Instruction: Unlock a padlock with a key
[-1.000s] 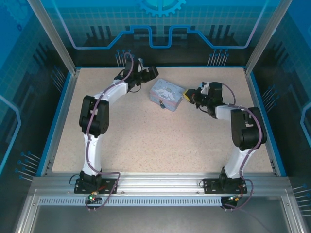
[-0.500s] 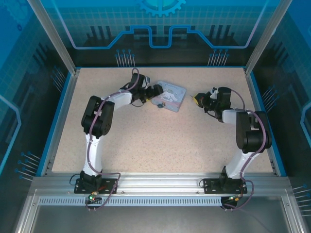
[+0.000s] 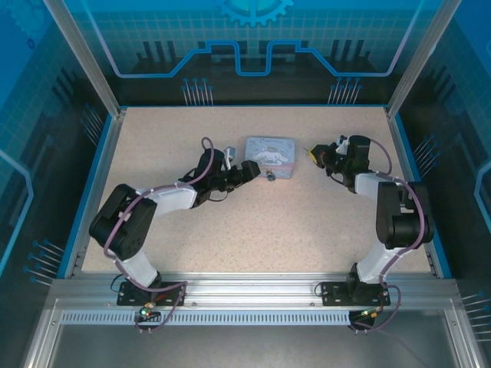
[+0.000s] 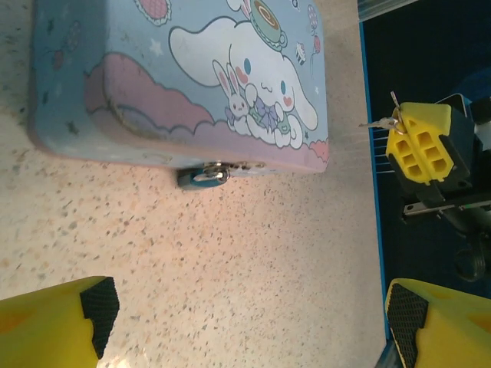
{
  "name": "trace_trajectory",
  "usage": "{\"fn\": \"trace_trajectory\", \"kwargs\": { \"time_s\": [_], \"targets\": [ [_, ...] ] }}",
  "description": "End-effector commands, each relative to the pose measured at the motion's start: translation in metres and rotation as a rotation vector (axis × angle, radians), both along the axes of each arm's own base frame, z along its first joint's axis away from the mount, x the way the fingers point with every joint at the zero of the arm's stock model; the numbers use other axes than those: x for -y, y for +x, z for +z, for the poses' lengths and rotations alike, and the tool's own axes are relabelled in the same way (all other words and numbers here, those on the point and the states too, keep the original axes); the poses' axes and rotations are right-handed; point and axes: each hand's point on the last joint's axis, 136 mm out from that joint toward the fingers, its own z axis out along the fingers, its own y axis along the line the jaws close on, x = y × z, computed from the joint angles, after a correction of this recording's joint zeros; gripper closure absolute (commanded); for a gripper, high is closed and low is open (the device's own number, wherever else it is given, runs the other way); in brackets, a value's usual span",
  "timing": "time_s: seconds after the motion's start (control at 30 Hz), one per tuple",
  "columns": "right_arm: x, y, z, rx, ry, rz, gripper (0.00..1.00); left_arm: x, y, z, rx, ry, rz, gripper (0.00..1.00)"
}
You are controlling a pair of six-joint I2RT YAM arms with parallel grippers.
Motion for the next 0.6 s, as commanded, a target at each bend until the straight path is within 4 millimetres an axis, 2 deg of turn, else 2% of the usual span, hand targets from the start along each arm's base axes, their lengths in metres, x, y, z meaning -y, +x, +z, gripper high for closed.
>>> {"fn": "trace_trajectory", "kwargs": {
  "time_s": [0.0, 0.1, 0.33, 0.57],
  "targets": [
    [-0.019, 0.007, 0.026, 0.066, -0.015, 0.065, 1.00, -0.004, -0.005, -0.005, 0.070, 0.139, 0.008, 0.08],
    [-0.035, 0.012, 0.025, 0.067, -0.011, 0.100, 1.00, 0.011, -0.006, -0.011, 0.098, 0.205, -0.060, 0.08],
    [-0.064, 0.021, 0.019, 0.086, 0.010, 0.164, 1.00, 0.038, 0.007, -0.027, 0.158, 0.271, -0.151, 0.08],
    [-0.074, 0.026, 0.001, 0.081, 0.054, 0.180, 1.00, 0.058, 0.020, -0.042, 0.240, 0.354, -0.225, 0.08]
  ]
}}
